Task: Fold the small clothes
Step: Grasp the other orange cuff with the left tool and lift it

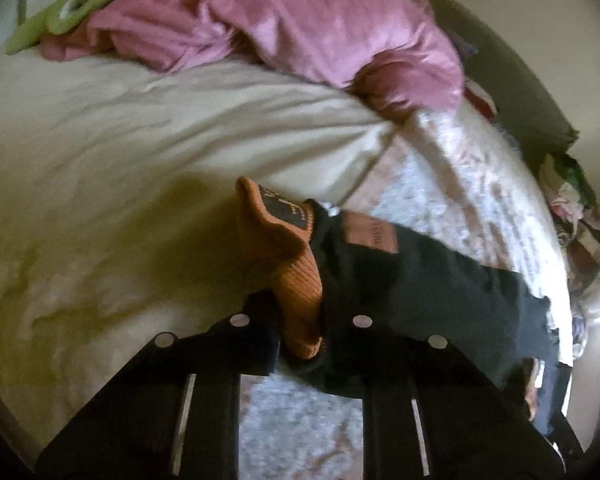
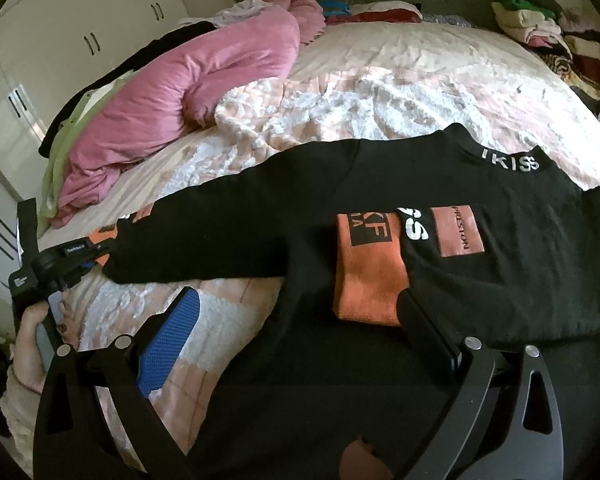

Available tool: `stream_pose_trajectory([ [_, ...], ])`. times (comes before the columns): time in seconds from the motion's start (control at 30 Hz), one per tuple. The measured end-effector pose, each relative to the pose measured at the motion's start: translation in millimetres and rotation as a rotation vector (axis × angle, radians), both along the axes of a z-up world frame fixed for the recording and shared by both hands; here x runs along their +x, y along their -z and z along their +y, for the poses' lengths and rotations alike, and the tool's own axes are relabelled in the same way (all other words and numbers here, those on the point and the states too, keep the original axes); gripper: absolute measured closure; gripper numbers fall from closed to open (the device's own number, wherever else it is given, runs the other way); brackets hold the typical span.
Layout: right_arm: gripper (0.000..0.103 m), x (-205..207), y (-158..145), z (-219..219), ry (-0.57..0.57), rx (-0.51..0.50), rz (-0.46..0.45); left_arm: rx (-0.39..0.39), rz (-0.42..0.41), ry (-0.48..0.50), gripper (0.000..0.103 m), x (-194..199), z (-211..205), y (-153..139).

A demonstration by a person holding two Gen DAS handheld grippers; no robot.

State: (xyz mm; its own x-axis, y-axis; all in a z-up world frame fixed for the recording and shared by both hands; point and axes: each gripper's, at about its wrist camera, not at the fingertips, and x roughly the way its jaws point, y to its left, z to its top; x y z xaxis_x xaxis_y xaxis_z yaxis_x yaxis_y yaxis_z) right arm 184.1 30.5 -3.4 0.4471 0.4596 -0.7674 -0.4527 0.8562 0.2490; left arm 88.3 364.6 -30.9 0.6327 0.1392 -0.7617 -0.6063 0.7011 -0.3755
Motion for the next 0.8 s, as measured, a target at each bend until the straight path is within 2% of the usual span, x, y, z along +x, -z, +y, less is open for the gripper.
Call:
stream_pose_trajectory([
  [0.17,0.005,-3,-12,-19,0.04,0.041,-0.01,0.025,-0.095,0.058,0.095,-4,-21,-37],
  [0.37,0.005,-8,-26,-43,0.088,0.061,-0.037,0.075,-0.156,0.134,0.095,1,-49,-75],
  [0.8,0.005,-28,-39,-96,0.199,0.096,-0.054,0.103,-0.207,0.281,0.095,10,-111,-108],
])
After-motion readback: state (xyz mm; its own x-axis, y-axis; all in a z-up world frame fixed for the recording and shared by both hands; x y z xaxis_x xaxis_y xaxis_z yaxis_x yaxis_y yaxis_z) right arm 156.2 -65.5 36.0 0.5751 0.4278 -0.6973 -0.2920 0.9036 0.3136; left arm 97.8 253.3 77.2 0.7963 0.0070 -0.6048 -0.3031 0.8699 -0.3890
